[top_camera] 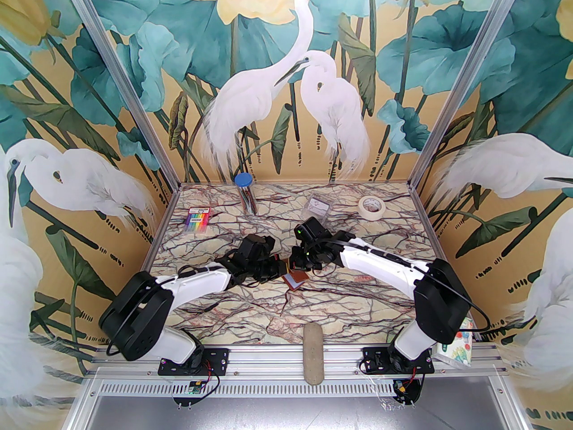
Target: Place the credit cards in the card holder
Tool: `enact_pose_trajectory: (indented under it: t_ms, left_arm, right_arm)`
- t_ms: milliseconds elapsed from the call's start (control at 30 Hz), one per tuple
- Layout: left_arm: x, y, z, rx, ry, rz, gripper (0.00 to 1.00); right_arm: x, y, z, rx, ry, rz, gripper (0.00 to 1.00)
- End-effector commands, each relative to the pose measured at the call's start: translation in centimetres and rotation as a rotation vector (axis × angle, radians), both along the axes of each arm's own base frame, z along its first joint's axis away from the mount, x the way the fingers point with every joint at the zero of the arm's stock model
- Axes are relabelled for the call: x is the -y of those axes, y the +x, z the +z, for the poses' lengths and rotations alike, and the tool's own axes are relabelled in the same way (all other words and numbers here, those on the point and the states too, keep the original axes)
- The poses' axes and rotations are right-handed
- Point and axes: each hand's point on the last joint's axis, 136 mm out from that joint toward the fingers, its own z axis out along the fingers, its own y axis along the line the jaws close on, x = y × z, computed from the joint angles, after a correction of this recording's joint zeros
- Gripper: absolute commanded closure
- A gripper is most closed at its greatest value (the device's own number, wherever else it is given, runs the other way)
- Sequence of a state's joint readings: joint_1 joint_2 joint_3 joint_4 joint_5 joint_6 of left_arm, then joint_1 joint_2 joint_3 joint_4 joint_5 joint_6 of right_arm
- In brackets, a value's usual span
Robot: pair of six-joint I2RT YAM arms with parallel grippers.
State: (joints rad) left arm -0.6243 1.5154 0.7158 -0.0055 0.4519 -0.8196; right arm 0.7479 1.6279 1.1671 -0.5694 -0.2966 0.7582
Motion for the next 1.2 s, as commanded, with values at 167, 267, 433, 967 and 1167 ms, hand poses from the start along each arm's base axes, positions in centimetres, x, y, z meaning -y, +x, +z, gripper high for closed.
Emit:
enact_pose_trajectory:
  t_ms: [167,267,433,967,1167]
  left_arm:
    - [-0.1,0.2,0.8,0.033,-0.002,0.015,1.00]
    - [0.1,0.2,0.5,0.022,-0.006,0.012,1.00]
    - [0.8,0.3,0.4,0.014,-0.016,-0.004,1.00]
    - [2.6,0.5,-2.1,-0.039,-0.050,-0.019,1.00]
    - [2.2,0.4,-4.5,-0.071,-0.014,-0.009,1.00]
  right_arm:
    - [2.1,0.8,0.3,-0.003,0.022,-0.073,1.00]
    - [2.9,1.0,0.0,-0.009,0.021,-0.092,1.00]
    - [3.1,1.2,0.7,-0.007,0.049,-0.101,1.00]
    - [2.2,0.8,2.6,-0.021,0.167,-0.123,1.00]
    - [2.1,0.8,2.2,-0.039,0.188,-0.131,1.00]
